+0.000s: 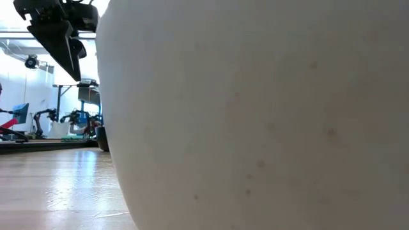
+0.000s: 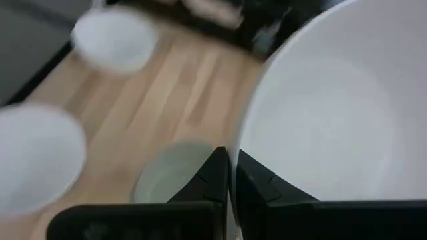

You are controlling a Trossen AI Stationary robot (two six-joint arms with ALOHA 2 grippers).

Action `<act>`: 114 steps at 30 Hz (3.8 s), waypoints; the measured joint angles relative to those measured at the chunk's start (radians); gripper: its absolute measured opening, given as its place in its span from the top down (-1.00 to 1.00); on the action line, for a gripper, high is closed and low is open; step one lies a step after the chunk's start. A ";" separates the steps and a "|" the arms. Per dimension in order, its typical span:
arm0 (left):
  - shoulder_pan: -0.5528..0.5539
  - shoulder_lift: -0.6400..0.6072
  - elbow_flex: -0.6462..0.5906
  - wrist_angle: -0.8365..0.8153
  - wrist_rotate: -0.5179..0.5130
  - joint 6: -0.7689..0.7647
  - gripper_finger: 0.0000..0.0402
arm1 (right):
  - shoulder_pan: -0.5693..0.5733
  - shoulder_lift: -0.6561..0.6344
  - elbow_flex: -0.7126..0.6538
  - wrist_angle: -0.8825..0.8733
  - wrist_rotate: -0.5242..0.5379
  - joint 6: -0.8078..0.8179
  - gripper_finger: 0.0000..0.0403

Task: Nest bowls inside each other
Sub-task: Stack the white bowl on the top of the gray bowl, then stack the white bowl on the top of the white bowl

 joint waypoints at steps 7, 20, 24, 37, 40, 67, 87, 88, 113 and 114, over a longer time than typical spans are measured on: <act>0.000 0.000 0.000 0.000 -0.005 0.003 -0.22 | 0.081 0.129 0.080 -0.150 -0.004 -0.002 0.96; 0.000 -0.002 0.000 -0.012 -0.016 0.001 -0.22 | 0.181 0.293 0.075 -0.156 -0.012 -0.106 0.96; 0.000 -0.002 0.000 -0.041 -0.016 0.001 -0.22 | 0.182 0.329 0.075 -0.192 0.003 -0.101 0.96; 0.000 -0.004 0.000 -0.086 -0.016 0.057 -0.22 | 0.194 0.419 0.073 -0.222 0.037 0.051 0.96; 0.000 -0.005 0.000 -0.086 -0.016 0.074 -0.22 | 0.194 0.408 0.080 -0.221 0.071 0.081 0.96; 0.000 -0.006 0.000 -0.085 -0.024 0.131 -0.22 | 0.180 0.472 0.077 -0.174 0.061 0.178 0.96; 0.000 -0.006 0.000 -0.085 -0.024 0.140 -0.22 | 0.174 0.474 0.107 -0.175 -0.036 0.326 0.58; 0.000 -0.006 0.000 -0.085 -0.024 0.140 -0.22 | 0.174 0.474 0.118 -0.175 -0.036 0.327 0.56; -0.001 -0.006 -0.002 -0.081 -0.003 0.103 -0.22 | 0.155 0.059 -0.119 -0.158 -0.034 0.991 0.58; -0.001 -0.006 -0.002 -0.081 -0.003 0.103 -0.22 | 0.169 0.028 -0.171 -0.133 -0.034 1.077 0.55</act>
